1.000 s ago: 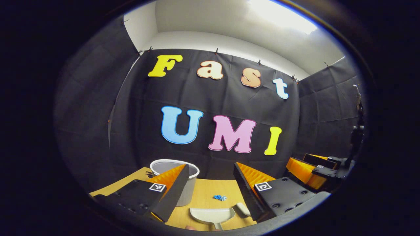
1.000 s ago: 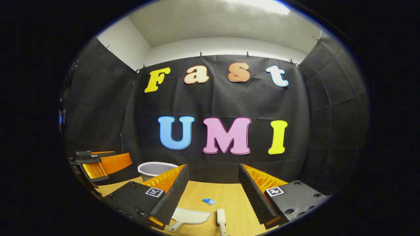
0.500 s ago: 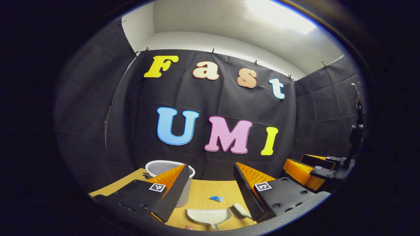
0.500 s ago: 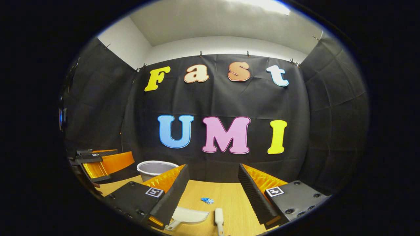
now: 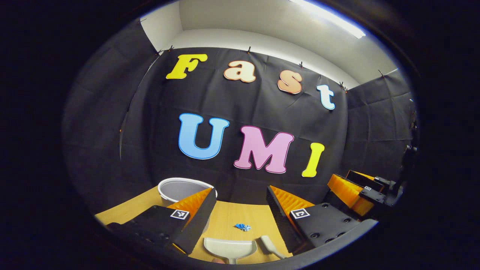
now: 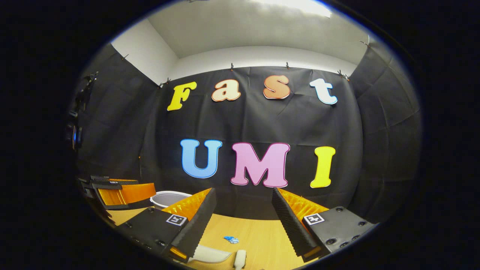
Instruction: Pick up the small broom and dustpan from the desktop, sweep the trash into the dustpan with the broom, and then empty the trash into the garbage bin.
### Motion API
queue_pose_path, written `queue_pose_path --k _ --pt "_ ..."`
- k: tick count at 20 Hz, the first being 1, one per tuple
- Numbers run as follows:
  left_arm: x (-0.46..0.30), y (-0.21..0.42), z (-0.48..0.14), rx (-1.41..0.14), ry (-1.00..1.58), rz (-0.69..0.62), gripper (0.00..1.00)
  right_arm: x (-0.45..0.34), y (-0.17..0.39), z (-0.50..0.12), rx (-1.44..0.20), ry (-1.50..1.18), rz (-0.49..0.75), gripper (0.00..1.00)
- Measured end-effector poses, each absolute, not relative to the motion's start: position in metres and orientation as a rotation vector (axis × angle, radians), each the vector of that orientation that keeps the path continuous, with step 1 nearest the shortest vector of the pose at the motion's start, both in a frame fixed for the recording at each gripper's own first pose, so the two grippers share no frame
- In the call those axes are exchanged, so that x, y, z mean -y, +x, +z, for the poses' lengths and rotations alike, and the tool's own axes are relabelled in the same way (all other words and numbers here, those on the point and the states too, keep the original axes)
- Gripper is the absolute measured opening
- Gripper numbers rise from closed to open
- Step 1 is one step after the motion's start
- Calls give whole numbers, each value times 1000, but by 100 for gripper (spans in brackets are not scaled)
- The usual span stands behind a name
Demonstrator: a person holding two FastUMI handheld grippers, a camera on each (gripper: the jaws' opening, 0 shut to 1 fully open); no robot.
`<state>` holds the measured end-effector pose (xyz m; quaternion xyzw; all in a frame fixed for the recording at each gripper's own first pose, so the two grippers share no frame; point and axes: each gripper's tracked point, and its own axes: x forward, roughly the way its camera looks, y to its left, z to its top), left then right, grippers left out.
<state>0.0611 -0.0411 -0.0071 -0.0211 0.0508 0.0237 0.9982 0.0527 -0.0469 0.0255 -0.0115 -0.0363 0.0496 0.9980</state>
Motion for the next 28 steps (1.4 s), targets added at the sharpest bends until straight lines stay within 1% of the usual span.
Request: queue_pose_path --k 2,5,8,10,13,19,21,23,25,28 --pt "44 71 -6 -90 -62 92 81 56 57 15 65 -17 143 97" --pt "63 82 -16 -127 -62 121 81 65 61 5 46 56 192 97" --pt "65 88 -9 -127 -56 174 81 63 67 10 95 36 247 97" --pt "73 91 4 -88 -38 167 81 71 70 6 107 17 250 96" --pt "73 96 13 -45 -32 173 81 79 74 -1 83 70 246 96" --pt "67 105 -3 -85 -50 170 80 90 89 -19 11 81 181 97" --pt "63 108 -15 -125 -75 158 81 90 89 -30 -26 63 158 97" --pt "47 114 -36 -192 -64 191 81 90 87 -34 -42 48 131 97" --pt "39 117 -75 -304 -63 182 80 88 84 -38 -59 40 102 97" --pt "44 117 -144 -514 -135 112 80 88 79 -42 -79 16 68 97"
